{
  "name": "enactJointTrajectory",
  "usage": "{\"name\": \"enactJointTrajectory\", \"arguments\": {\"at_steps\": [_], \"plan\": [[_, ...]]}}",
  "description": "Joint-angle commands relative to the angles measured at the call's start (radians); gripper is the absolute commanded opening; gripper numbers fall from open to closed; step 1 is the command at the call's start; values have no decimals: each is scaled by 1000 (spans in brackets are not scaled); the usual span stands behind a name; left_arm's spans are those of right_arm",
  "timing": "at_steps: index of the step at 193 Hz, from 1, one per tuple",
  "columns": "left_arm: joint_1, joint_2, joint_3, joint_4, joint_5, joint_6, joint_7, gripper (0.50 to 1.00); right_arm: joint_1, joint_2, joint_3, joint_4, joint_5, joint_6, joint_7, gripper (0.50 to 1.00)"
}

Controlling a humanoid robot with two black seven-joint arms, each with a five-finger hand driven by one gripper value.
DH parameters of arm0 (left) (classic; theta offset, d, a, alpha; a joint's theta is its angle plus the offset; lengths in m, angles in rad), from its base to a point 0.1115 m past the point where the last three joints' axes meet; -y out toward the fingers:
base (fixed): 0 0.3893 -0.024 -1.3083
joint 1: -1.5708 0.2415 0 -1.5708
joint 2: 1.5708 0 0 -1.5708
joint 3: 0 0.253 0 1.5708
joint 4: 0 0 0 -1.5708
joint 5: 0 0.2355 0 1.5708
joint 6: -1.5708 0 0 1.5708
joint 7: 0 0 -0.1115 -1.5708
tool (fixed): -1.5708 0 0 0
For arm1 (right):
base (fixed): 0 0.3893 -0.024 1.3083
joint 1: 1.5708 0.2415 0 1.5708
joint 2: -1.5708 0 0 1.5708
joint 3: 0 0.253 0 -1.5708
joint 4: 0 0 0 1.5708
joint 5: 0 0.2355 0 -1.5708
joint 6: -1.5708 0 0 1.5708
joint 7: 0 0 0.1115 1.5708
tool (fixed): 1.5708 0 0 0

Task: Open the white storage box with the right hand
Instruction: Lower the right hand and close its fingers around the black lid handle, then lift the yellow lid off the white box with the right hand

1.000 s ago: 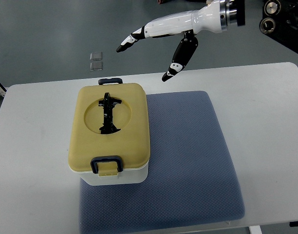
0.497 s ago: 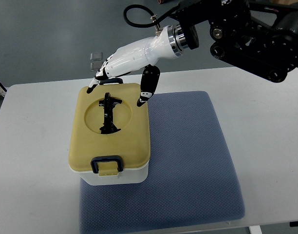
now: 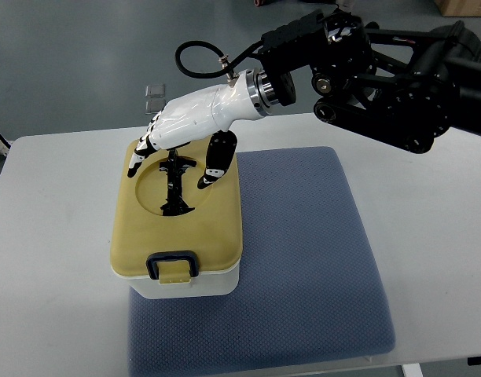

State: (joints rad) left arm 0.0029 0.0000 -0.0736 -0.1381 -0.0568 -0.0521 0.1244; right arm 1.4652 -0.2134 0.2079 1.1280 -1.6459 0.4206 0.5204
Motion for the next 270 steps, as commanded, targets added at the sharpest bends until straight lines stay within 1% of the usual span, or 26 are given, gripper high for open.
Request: {"name": "enactJointTrajectory", "arguments": {"at_steps": [1, 35, 46, 57, 69, 76, 88, 99, 120, 125, 132, 137, 139, 140, 150, 157, 167, 176, 185, 196, 206, 227, 270], "plan": [[0, 0, 0, 0, 0, 0, 0, 1000, -11, 8, -1, -5, -5, -5, -28, 842], [0, 0, 0, 0, 0, 0, 0, 1000, -22, 9, -1, -7, -8, -5, -30, 838], [0, 0, 0, 0, 0, 0, 0, 1000, -23, 9, -2, -7, -8, -5, -30, 829], [0, 0, 0, 0, 0, 0, 0, 1000, -26, 9, -4, -7, -8, -5, -30, 801], [0, 0, 0, 0, 0, 0, 0, 1000, -28, 9, -4, -7, -8, -5, -28, 787], [0, 0, 0, 0, 0, 0, 0, 1000, -32, 8, -4, -7, -8, -5, -28, 762], [0, 0, 0, 0, 0, 0, 0, 1000, -34, 8, -4, -7, -8, -5, -26, 754], [0, 0, 0, 0, 0, 0, 0, 1000, -32, 8, -4, -5, -8, -5, -25, 727], [0, 0, 0, 0, 0, 0, 0, 1000, -34, 9, -2, -5, -6, -5, -23, 709], [0, 0, 0, 0, 0, 0, 0, 1000, -34, 9, -2, -5, -8, -5, -22, 691], [0, 0, 0, 0, 0, 0, 0, 1000, -34, 9, -2, -5, -8, -5, -22, 682], [0, 0, 0, 0, 0, 0, 0, 1000, -34, 9, -2, -5, -6, -5, -20, 658], [0, 0, 0, 0, 0, 0, 0, 1000, -34, 9, -2, -5, -6, -5, -20, 658], [0, 0, 0, 0, 0, 0, 0, 1000, -34, 9, -2, -5, -6, -5, -20, 648], [0, 0, 0, 0, 0, 0, 0, 1000, -36, 9, -2, -5, -6, -5, -19, 619], [-1, 0, 0, 0, 0, 0, 0, 1000, -36, 12, -1, -5, -6, -5, -19, 613], [0, 0, 0, 0, 0, 0, 0, 1000, -34, 15, -1, -5, -8, -5, -17, 584], [0, 0, 0, 0, 0, 0, 0, 1000, -36, 17, -1, -5, -6, -5, -17, 572], [0, 0, 0, 0, 0, 0, 0, 1000, -36, 19, -1, -5, -6, -5, -16, 541], [0, 0, 0, 0, 0, -2, 0, 1000, -34, 23, -1, -7, -6, -5, -13, 535], [0, 0, 0, 0, 0, 0, 0, 1000, -36, 23, -1, -5, -6, -5, -11, 511], [0, 0, 0, 0, 0, 0, 0, 1000, -32, 23, 8, -7, -5, -5, -10, 500], [0, 0, 0, 0, 0, 0, 0, 1000, -28, 19, 16, -5, 5, -6, -3, 500]]}}
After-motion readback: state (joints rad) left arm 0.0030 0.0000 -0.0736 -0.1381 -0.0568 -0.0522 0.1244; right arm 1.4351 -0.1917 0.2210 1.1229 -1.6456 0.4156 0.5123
